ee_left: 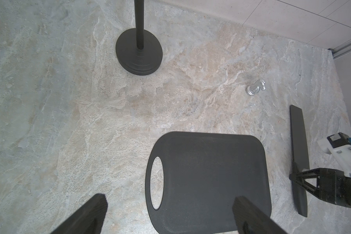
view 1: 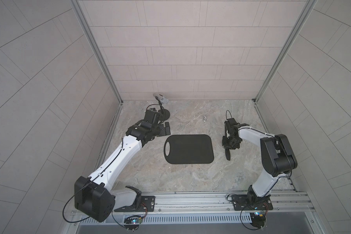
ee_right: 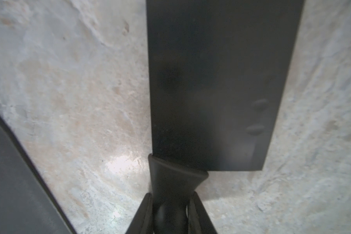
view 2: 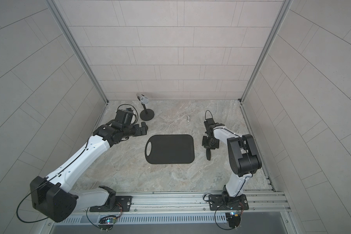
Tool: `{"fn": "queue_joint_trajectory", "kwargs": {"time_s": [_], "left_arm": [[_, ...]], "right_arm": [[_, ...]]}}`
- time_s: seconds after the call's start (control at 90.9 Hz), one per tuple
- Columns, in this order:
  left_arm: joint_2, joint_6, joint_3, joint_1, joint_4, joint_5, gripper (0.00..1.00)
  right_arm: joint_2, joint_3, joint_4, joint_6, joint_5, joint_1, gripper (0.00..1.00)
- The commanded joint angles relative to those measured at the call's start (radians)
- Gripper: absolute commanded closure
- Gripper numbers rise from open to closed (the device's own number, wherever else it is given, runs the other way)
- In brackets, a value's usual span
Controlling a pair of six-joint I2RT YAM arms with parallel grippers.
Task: Align the knife with the edge of the cutting board
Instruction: Pick up the knife at the center of the board.
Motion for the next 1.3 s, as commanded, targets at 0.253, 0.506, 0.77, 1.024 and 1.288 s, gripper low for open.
{"fn": "queue_joint_trajectory", "kwargs": {"time_s": [0.253,0.506,0.77,1.024,1.288], "left_arm": [[-0.025,-0.013,-0.015,0.014,0.012,0.040,0.00],[-0.028,-0.017,-0.016,0.013,0.013,0.049,0.00],[-0.031,-0.018,-0.013,0.014,0.015,0.091,0.00],[-0.035,-0.022,-0.011,0.014,0.015,0.100,0.00],[-0.032,-0.022,-0.013,0.016,0.013,0.095,0.00]], "right_arm": [[0.028,-0.056,-0.052,0.015,-0.042,0.002,0.98],[-0.059,-0.085,-0.021,0.041,-0.022,0.019,1.00],[-0.181,-0.113,-0.026,0.080,-0.003,0.071,1.00],[-0.281,-0.146,-0.047,0.108,0.014,0.110,1.00],[-0.348,-0.153,-0.057,0.137,0.001,0.166,1.00]]}}
